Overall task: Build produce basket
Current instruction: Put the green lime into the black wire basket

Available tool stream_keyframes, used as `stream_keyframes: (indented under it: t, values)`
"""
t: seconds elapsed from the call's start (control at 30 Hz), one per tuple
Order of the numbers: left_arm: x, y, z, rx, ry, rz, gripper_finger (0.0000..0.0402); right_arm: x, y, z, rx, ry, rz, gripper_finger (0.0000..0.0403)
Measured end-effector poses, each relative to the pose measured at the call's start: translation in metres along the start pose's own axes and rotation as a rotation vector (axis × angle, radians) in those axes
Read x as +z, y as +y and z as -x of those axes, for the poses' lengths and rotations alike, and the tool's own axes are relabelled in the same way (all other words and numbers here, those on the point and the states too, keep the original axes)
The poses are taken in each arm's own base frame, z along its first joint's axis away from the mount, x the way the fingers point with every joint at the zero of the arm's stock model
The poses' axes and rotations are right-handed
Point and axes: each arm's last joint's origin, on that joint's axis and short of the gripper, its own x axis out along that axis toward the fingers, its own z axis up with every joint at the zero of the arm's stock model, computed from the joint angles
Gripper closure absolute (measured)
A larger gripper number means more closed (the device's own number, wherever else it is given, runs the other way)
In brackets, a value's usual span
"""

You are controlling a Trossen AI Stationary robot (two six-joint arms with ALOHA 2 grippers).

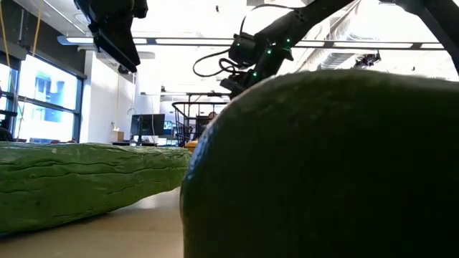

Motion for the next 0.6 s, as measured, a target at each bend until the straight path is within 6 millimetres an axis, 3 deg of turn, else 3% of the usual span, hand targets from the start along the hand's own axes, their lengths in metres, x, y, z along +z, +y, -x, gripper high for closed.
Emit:
stream_keyframes:
  t: [0.23,0.6]
  values:
    - [0.000,0.000,0.000,0.006,-0.001,-0.136,0.0159,-0.001,-0.002,0.012,0.014,0.025,-0.083,0.0155]
    - [0.011,0.006,-0.003,0.015,-0.073,-0.254,0.0159,0.002,0.016,0.063,0.081,-0.076,-0.200,0.0155]
